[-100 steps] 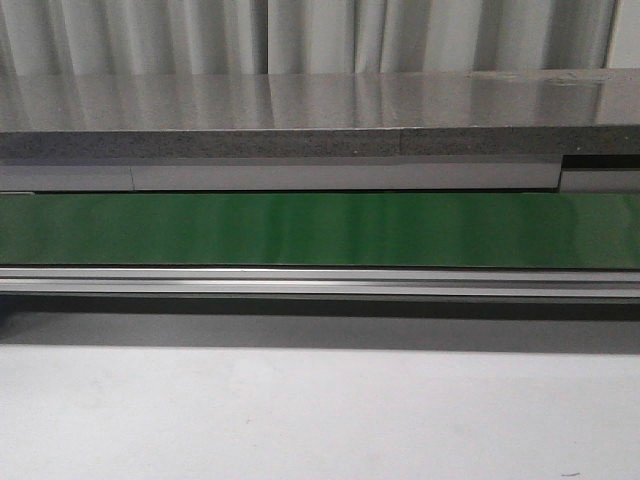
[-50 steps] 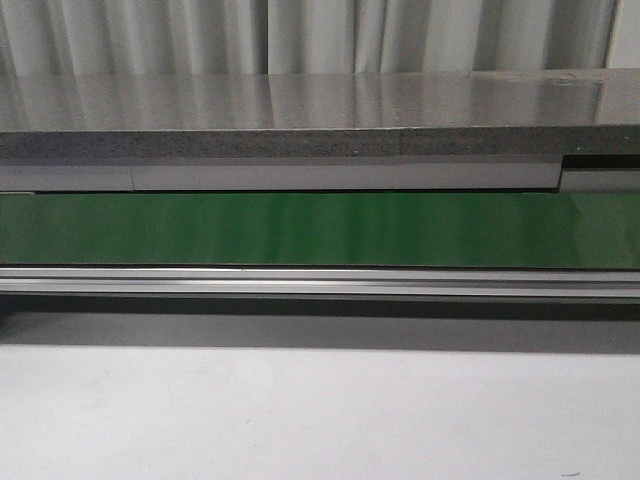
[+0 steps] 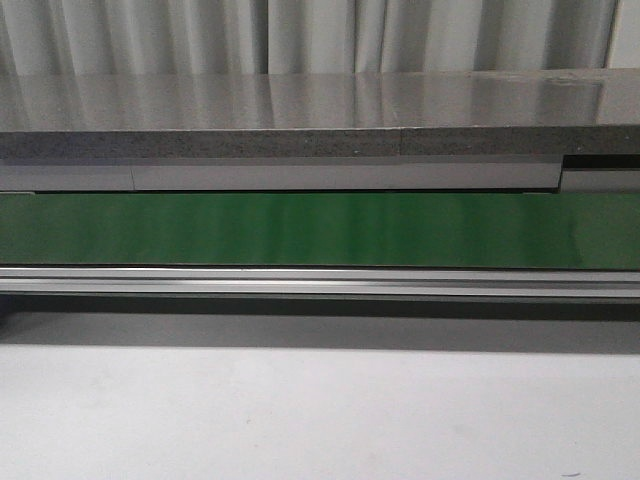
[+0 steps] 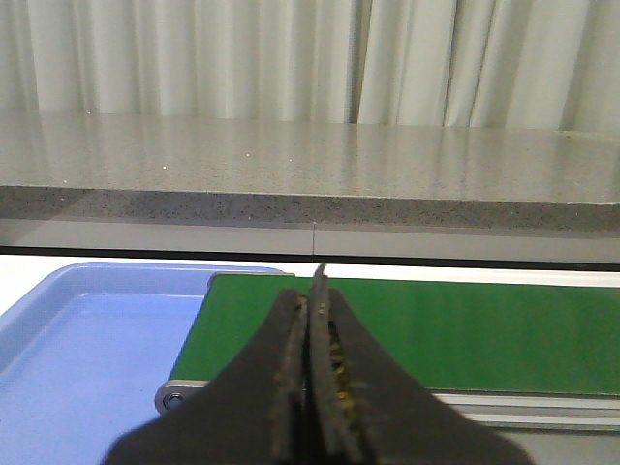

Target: Move button from right to left

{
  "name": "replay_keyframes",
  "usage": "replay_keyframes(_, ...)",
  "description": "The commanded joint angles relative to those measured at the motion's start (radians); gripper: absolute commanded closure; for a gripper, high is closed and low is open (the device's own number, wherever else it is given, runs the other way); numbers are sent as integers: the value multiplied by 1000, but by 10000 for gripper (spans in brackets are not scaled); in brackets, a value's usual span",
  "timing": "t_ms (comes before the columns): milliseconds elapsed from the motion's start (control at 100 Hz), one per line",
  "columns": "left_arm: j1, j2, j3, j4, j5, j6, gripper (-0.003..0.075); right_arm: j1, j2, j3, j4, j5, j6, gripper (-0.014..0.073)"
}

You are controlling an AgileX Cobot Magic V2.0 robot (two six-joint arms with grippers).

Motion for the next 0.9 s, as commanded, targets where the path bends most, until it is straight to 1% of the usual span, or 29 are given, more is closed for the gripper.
replay_keyframes(0,-7,-30,45,-2,-84,0,740,-41,84,-107,-36,44,-1,651)
replay_keyframes(100,-7,-30,45,-2,-84,0,740,-86,166,-187,-47,139,2,651)
replay_keyframes(260,-7,-30,45,-2,-84,0,740,-89,265,-263,-96,167,11,651)
replay_keyframes(380,-7,-30,45,-2,-84,0,740,-91,380,-319,-129,195,66,651)
replay_keyframes(470,-7,-30,45,-2,-84,0,740,-95,462,-354,-134,201,96,651)
replay_keyframes(710,-7,-30,45,-2,-84,0,740,-97,680,-456,-132,202,121,651)
replay_keyframes(890,-7,-30,45,-2,-84,0,740,-156,817,-534,-118,214,123,651)
